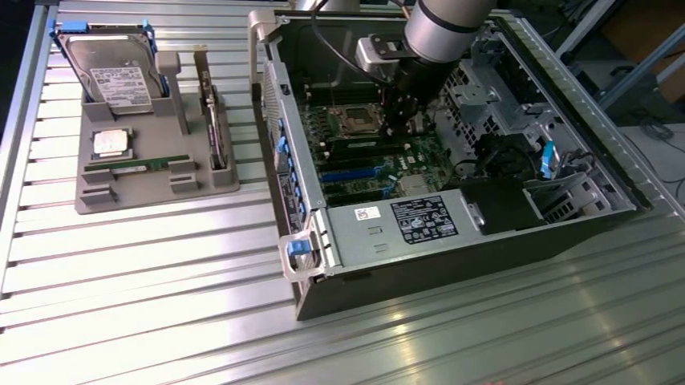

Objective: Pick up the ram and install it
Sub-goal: 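Insert the ram into the slot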

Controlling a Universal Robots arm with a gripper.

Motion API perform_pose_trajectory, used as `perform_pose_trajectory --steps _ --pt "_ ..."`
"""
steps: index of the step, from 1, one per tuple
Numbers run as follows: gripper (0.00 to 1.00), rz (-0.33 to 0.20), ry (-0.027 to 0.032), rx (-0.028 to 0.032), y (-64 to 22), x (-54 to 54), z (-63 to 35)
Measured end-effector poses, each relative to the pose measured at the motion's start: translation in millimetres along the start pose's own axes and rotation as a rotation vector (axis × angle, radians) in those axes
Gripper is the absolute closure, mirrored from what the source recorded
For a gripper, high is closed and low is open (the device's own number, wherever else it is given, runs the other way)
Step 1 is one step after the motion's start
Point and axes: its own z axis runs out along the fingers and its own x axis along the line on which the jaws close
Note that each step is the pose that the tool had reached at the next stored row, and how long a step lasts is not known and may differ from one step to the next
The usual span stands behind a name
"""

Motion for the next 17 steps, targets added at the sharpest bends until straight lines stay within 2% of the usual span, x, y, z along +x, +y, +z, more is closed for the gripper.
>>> perform_pose_trajectory --steps 14,17 --pt "0.87 0.000 -0.0003 0.0001 0.3 0.3 2.8" --pt "0.87 0.000 -0.0003 0.0040 0.7 0.3 3.0"
